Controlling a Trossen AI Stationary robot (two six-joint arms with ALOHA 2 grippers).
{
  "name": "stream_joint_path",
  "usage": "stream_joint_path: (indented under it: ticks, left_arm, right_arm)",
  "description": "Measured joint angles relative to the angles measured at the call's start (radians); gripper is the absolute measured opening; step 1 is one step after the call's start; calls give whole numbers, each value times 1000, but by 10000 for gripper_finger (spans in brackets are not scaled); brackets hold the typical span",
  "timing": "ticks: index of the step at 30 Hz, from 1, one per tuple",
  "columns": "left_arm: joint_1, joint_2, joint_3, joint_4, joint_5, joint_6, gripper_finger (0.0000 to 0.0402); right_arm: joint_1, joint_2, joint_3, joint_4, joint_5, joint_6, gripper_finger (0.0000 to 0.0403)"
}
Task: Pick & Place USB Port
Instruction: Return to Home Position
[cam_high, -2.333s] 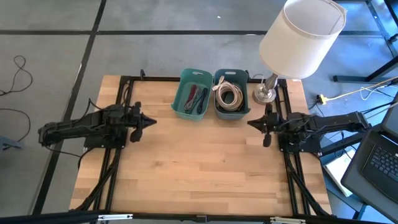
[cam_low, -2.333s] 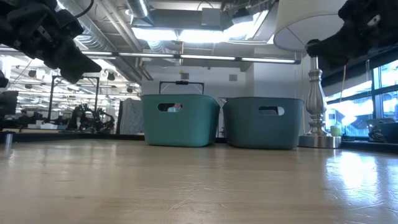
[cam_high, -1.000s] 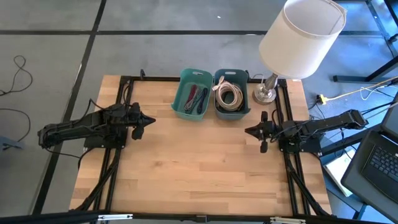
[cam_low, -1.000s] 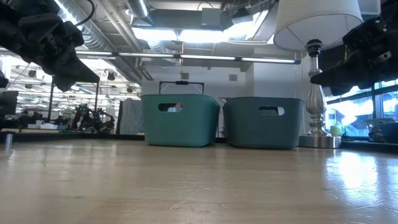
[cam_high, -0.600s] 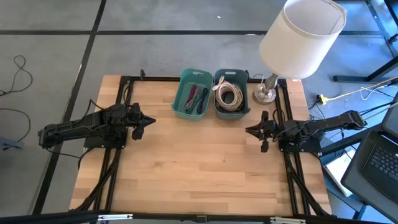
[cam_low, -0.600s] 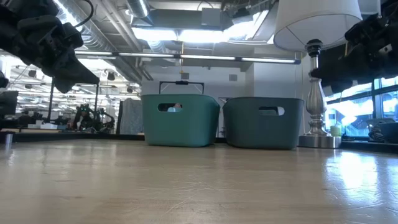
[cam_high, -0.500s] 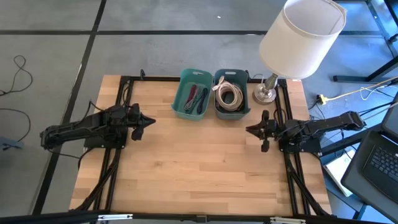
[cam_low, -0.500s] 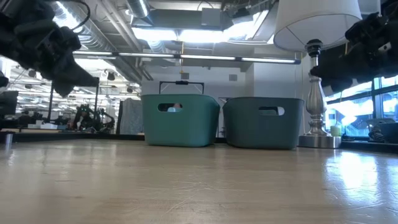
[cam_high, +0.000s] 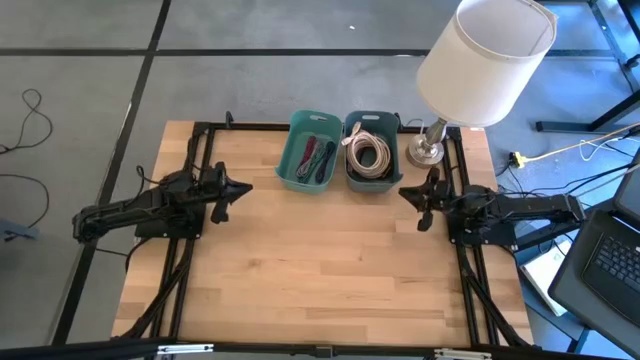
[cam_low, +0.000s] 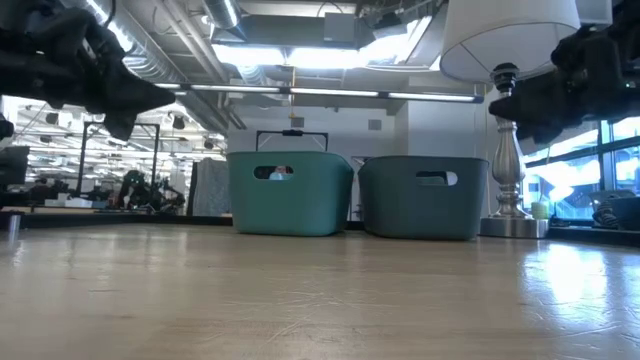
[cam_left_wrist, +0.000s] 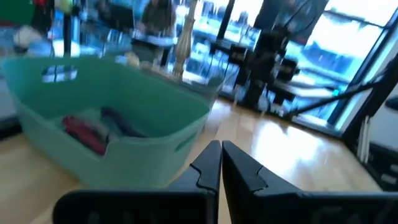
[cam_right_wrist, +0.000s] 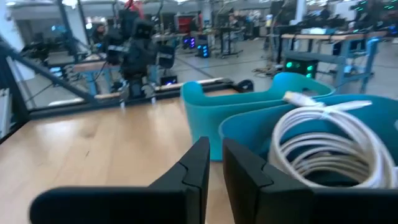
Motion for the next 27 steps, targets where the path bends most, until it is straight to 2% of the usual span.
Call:
stream_joint_path:
  ticks: [3,15,27]
  left_arm:
    - [0,0,-44,125,0,0,7]
    - [-1,0,-44,134,3,0,8]
    - [-1,3,-44,128,1,0,6]
  right_arm:
    - [-36,-24,0,0,0,0,49]
    - [-115,-120,0,1,-1,0,49]
    - [-118,-118,0,0,-1,0,49]
